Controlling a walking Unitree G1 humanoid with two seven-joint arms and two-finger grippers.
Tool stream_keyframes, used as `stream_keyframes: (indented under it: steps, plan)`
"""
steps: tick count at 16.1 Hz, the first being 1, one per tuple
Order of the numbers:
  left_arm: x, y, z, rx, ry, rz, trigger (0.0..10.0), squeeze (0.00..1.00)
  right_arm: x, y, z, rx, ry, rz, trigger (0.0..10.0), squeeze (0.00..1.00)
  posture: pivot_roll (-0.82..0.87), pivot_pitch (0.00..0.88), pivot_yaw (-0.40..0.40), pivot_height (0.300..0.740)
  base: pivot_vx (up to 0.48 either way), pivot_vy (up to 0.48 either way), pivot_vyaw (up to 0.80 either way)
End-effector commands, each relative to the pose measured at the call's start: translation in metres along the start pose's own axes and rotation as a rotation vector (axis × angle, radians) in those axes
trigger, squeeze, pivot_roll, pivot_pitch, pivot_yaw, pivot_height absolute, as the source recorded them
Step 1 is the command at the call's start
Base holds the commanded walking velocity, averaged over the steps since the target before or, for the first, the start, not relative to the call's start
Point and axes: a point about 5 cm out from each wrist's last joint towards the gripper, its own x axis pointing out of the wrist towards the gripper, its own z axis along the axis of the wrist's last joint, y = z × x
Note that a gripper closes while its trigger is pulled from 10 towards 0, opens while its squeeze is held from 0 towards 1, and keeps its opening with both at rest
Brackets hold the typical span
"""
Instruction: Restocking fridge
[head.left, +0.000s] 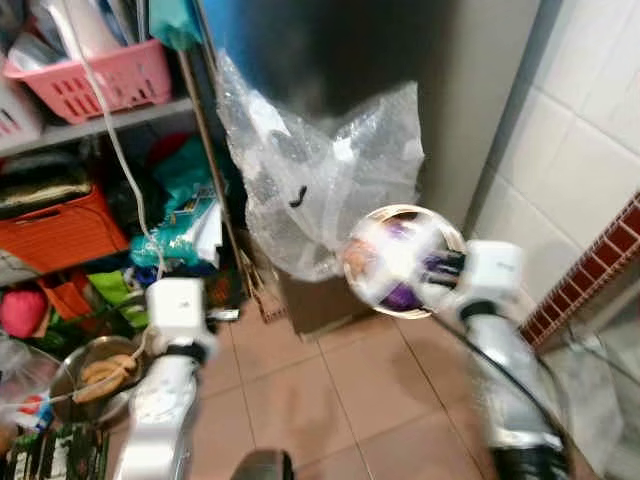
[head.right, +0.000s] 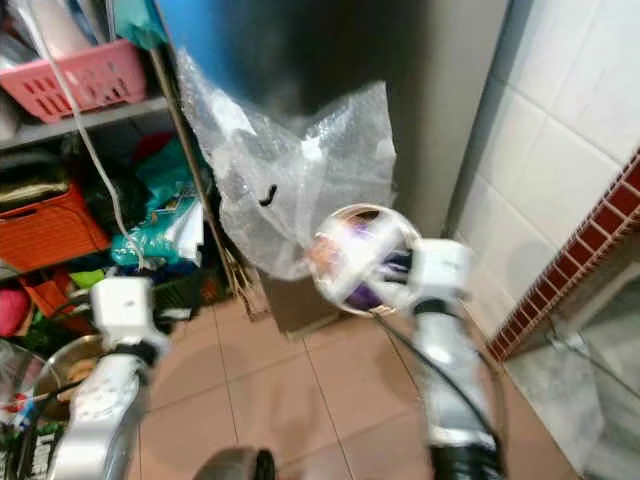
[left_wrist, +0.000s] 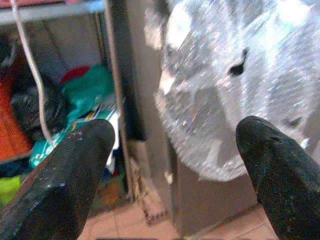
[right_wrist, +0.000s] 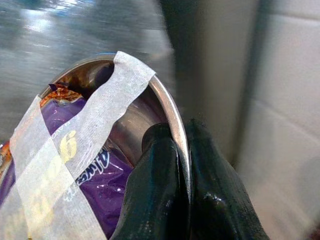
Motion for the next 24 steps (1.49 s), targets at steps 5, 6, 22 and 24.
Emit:
stream_keyframes:
  steps: [5, 6, 22, 24]
  plan:
    - [0.014, 0.011, 0.011, 0.051, -0.053, 0.017, 10.0, 0.00, 0.013, 0.017, 0.019, 0.048, -0.086, 0.006, 10.0, 0.00, 0.07, 0.000, 0.059, 0.740, 0.000, 0.000, 0.00]
    - [0.017, 0.012, 0.012, 0.051, -0.056, 0.019, 10.0, 0.00, 0.013, 0.017, 0.018, 0.043, -0.078, 0.002, 10.0, 0.00, 0.06, 0.000, 0.061, 0.740, 0.000, 0.000, 0.00]
    - [0.021, 0.008, 0.012, 0.050, -0.061, 0.010, 10.0, 0.00, 0.016, 0.019, 0.020, 0.034, -0.088, 0.010, 10.0, 0.00, 0.05, 0.000, 0.064, 0.740, 0.000, 0.000, 0.00]
    - [0.021, 0.008, 0.012, 0.050, -0.061, 0.010, 10.0, 0.00, 0.016, 0.019, 0.020, 0.034, -0.088, 0.010, 10.0, 0.00, 0.05, 0.000, 0.064, 0.740, 0.000, 0.000, 0.00]
